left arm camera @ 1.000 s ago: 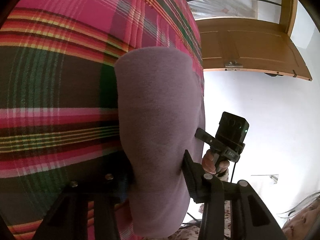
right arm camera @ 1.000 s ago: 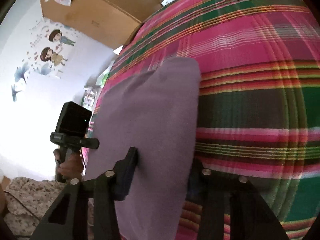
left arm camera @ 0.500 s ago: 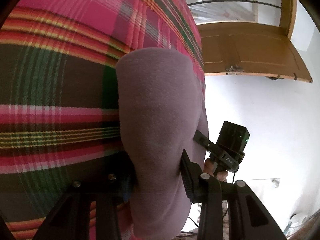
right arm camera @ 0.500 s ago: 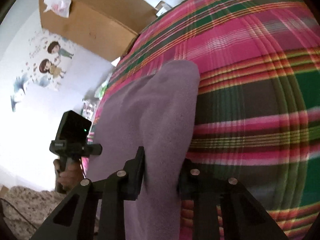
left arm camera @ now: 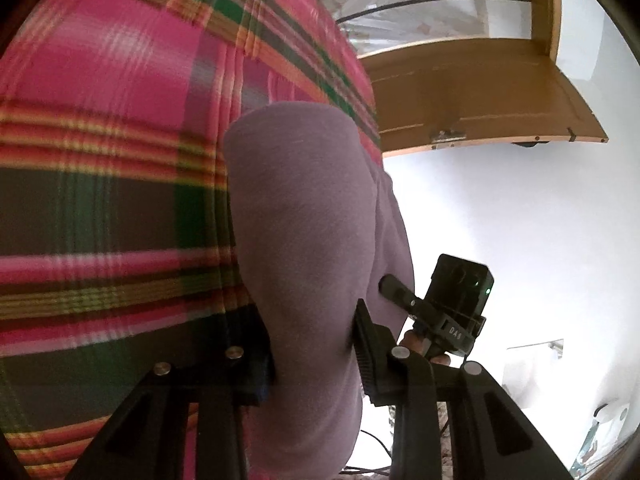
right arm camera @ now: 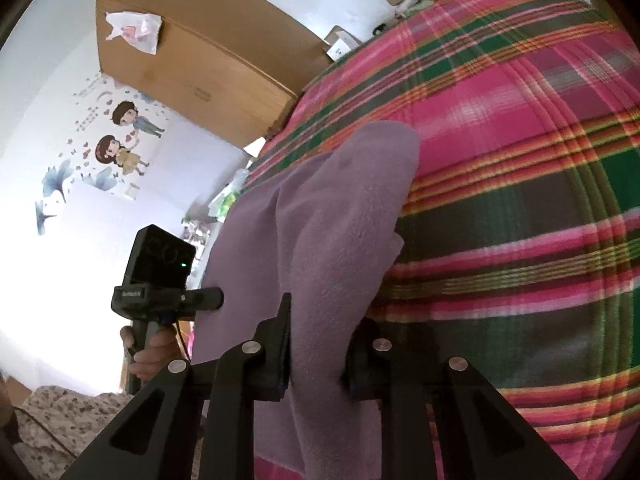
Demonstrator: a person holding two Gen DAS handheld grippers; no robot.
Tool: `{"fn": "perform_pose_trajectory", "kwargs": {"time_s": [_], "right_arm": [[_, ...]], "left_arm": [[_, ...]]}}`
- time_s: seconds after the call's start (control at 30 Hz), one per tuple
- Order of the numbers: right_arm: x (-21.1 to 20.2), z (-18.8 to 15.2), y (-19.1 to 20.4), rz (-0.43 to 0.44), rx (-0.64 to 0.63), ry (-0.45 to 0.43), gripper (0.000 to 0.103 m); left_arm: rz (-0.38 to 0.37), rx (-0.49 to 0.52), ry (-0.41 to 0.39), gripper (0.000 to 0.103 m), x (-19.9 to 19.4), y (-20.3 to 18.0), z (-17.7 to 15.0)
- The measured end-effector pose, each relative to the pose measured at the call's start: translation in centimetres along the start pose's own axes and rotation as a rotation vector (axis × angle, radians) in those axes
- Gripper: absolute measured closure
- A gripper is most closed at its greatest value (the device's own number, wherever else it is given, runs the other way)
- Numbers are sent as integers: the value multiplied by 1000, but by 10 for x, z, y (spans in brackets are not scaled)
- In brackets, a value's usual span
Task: Fold clothes
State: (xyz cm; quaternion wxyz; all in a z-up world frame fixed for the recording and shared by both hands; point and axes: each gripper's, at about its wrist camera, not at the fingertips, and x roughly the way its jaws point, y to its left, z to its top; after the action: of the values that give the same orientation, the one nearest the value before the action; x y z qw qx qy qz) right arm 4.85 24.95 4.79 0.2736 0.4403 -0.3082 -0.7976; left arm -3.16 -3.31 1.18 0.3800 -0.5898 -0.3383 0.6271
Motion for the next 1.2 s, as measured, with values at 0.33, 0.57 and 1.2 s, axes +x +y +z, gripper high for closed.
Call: {"fn": "perform_pose_trajectory", "kwargs": {"time_s": [0.33,0.57,1.2], "right_arm": [[21,26,21,53,-22,-21,82],[46,49,25,71,-28,-7,83],[127,101,45,37,-89,32,83]], "left_arm": [[4,34,-67,69,-32,-6,34],[33,38,-117,69,-49,-6,63],[50,-38,-218,69,-82,44,119]]}}
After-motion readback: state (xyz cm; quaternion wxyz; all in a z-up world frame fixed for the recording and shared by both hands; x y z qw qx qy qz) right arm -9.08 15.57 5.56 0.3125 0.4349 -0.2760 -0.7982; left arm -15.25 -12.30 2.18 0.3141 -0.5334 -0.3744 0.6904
